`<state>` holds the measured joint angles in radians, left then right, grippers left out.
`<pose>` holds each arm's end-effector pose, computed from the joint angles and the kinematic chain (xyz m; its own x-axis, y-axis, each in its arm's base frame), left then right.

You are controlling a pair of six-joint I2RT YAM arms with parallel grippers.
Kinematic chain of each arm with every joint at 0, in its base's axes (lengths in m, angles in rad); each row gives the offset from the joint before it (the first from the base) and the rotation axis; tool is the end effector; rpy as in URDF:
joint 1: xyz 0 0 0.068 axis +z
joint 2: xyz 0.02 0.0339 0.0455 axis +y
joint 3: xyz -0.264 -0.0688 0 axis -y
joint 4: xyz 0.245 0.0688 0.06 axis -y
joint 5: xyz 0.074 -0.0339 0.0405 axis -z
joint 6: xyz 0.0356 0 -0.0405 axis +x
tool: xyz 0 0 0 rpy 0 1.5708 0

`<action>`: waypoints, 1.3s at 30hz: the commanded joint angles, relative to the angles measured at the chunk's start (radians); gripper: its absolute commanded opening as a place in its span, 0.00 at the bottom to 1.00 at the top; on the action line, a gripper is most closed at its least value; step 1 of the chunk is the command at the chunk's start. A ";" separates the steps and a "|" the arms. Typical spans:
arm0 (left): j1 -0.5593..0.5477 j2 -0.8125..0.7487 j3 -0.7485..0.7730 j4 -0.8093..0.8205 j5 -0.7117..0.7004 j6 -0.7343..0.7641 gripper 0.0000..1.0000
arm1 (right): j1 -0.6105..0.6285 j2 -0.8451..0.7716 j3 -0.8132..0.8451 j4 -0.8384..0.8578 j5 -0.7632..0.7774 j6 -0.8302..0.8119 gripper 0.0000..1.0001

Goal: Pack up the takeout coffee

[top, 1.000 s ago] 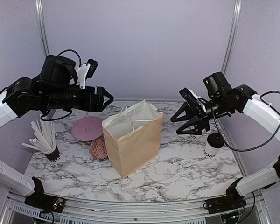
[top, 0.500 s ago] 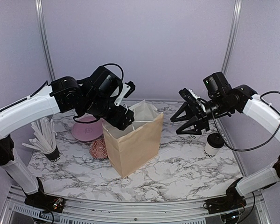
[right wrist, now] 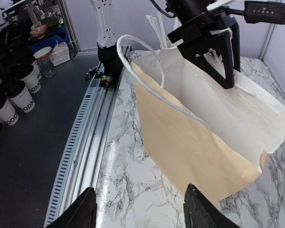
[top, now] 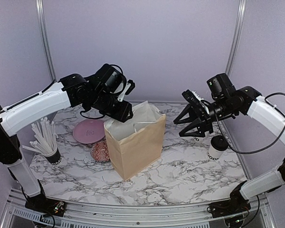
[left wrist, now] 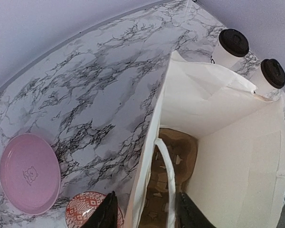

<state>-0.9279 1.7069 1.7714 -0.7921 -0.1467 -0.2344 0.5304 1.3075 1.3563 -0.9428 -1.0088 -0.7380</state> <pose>0.2308 -0.2994 0.3781 -0.5565 0.3597 -0.7489 0.6139 0.7855 -0.0789 0.2015 0.1531 0.3678 -0.0086 -0.4207 -0.9072 -0.9901 -0.1236 0.0667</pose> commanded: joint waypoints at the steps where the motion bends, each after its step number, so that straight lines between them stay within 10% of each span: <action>1: 0.022 -0.003 0.016 -0.021 0.064 -0.018 0.37 | 0.009 0.007 -0.003 0.009 -0.005 -0.006 0.60; 12: -0.049 0.077 0.130 -0.029 0.184 0.068 0.00 | 0.002 -0.029 0.023 -0.032 0.072 -0.009 0.58; 22: -0.263 0.079 0.188 -0.176 -0.145 0.228 0.00 | -0.306 -0.043 0.122 -0.226 0.066 -0.159 0.58; 39: -0.578 0.214 0.273 -0.213 -0.679 0.478 0.00 | -0.344 -0.040 0.075 -0.185 0.168 -0.090 0.58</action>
<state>-1.4792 1.9038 2.0724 -0.9787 -0.6933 0.1875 0.1986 1.2655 1.4517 -1.1675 -0.8909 -0.8711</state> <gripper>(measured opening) 0.008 0.583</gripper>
